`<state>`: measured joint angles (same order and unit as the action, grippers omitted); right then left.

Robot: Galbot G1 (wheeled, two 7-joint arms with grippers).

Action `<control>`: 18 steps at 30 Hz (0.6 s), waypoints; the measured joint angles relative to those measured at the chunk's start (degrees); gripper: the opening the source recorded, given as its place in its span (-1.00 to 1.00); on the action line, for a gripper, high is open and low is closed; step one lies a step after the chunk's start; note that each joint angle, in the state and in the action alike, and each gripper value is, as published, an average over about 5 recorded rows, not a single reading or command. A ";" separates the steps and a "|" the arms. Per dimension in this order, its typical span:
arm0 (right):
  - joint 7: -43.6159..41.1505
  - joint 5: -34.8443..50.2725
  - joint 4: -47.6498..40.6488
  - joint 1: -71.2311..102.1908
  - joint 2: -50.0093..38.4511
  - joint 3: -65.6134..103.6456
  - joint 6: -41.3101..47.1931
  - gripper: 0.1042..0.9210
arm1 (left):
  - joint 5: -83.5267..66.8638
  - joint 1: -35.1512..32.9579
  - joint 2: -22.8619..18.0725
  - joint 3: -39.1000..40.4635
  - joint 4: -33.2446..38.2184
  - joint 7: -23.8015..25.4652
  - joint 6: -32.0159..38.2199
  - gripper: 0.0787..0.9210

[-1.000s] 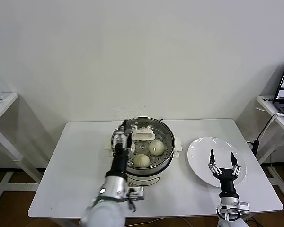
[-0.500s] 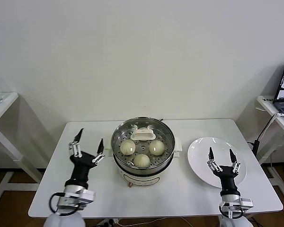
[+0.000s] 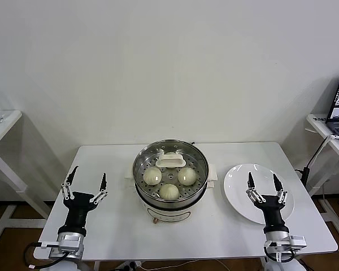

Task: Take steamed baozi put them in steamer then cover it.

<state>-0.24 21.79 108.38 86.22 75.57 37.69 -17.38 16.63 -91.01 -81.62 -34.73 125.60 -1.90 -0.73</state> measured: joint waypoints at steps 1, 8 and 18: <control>0.01 -0.01 0.26 0.09 0.03 -0.07 0.15 0.76 | -0.58 -0.22 -0.06 -0.23 -0.09 0.00 0.32 0.77; 0.15 -0.54 1.44 0.55 0.26 -0.47 1.04 0.76 | -3.39 -1.22 -0.56 -1.09 -0.35 0.00 1.55 0.77; 0.52 -1.48 2.68 1.19 0.14 -0.27 1.89 0.76 | -4.86 -1.59 -0.96 -1.21 -0.78 -0.01 2.47 0.77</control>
<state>0.28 20.31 111.05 87.40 75.71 37.42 -15.49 11.77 -92.60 -82.58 -35.95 124.81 -1.91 1.74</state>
